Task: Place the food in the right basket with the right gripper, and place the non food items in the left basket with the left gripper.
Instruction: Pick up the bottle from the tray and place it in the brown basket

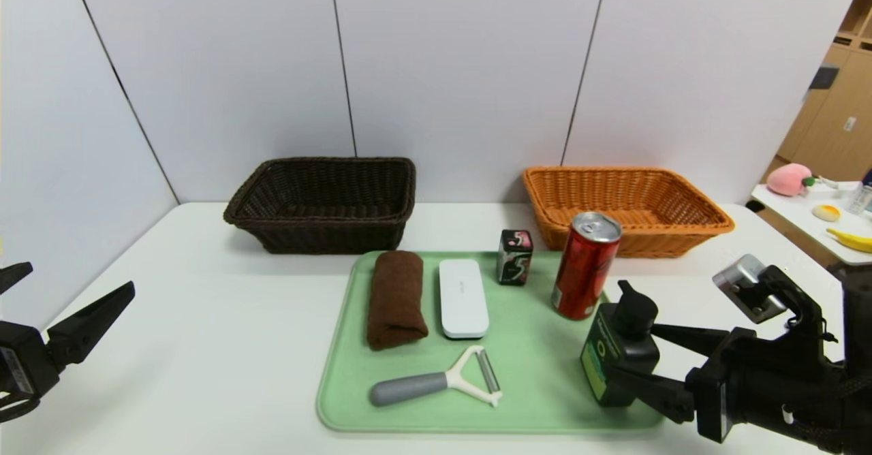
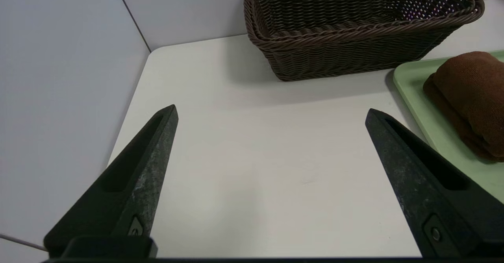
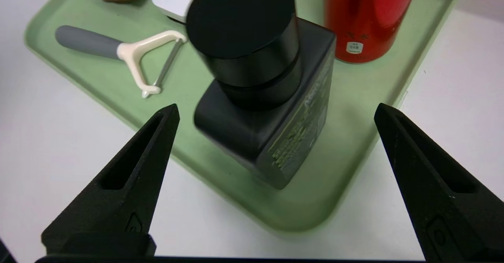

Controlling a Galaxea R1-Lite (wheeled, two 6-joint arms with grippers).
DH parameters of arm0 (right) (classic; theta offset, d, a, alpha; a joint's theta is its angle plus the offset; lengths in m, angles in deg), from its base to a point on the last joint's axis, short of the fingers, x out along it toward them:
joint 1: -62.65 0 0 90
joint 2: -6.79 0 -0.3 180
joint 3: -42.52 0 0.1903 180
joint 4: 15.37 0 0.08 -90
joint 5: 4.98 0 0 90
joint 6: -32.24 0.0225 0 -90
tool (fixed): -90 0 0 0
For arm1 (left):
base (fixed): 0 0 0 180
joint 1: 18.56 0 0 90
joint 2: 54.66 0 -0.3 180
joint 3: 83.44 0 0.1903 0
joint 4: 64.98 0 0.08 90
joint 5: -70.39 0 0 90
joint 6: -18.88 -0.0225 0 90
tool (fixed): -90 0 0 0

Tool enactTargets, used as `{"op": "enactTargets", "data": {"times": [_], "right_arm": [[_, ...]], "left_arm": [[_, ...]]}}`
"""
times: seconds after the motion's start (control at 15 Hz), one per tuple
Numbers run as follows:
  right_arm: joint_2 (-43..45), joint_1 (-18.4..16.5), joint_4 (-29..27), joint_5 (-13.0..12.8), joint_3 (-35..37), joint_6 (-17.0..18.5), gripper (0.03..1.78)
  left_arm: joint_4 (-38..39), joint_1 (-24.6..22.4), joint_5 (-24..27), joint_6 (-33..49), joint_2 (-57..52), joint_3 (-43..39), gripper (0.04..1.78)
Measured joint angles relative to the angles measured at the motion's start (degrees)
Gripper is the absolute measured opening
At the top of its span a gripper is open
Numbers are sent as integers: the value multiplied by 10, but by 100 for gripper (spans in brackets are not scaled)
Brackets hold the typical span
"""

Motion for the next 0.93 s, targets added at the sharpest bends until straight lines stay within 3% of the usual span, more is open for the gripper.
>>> {"op": "enactTargets", "data": {"times": [0.27, 0.67, 0.93], "right_arm": [[-41, 0, 63, -24, 0, 3, 171], [-66, 9, 66, -29, 1, 3, 170], [-67, 10, 66, -29, 6, 3, 105]], "left_arm": [[1, 0, 0, 0, -1, -5, 169], [0, 0, 0, 1, -5, -7, 169], [0, 0, 0, 1, -10, -14, 169]]}}
